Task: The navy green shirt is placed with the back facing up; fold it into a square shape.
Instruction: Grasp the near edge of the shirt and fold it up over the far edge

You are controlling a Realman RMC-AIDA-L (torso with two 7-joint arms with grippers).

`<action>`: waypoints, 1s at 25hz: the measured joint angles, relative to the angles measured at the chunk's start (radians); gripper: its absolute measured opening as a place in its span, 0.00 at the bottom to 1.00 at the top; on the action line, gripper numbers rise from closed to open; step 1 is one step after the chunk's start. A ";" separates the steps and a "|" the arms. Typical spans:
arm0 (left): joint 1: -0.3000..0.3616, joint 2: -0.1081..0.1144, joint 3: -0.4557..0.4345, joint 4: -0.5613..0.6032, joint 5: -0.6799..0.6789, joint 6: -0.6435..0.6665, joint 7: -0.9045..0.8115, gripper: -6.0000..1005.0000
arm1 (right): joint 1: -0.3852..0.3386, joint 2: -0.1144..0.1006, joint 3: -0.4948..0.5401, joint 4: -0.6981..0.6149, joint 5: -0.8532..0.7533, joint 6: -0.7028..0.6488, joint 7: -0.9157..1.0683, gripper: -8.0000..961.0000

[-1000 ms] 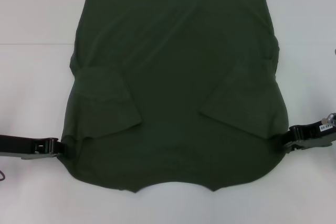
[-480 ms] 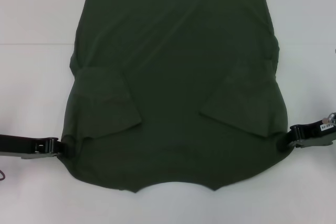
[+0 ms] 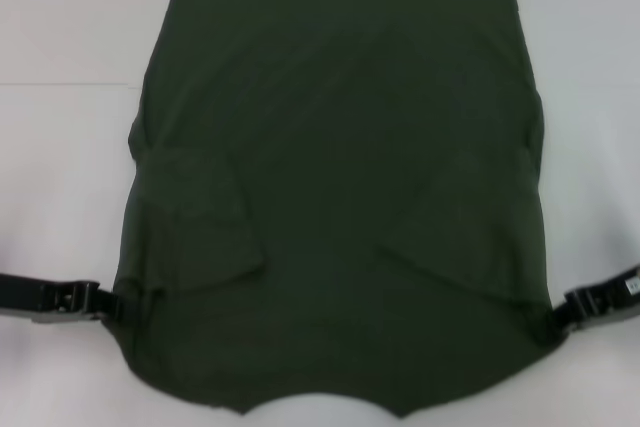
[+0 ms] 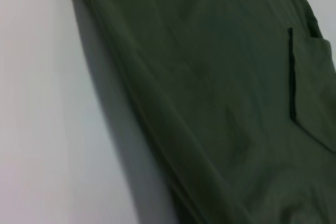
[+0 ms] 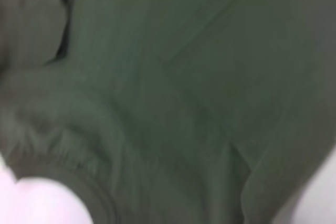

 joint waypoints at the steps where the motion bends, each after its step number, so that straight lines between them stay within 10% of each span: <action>1: 0.005 0.004 0.000 0.000 0.002 0.021 -0.002 0.04 | -0.004 -0.002 0.000 0.000 -0.001 -0.026 -0.016 0.09; 11: 0.065 0.042 -0.046 0.003 0.019 0.322 0.013 0.04 | -0.029 -0.011 -0.002 0.012 -0.055 -0.230 -0.174 0.10; 25: 0.115 0.020 -0.035 -0.010 0.136 0.441 0.040 0.04 | -0.035 0.004 -0.125 0.055 -0.059 -0.307 -0.295 0.12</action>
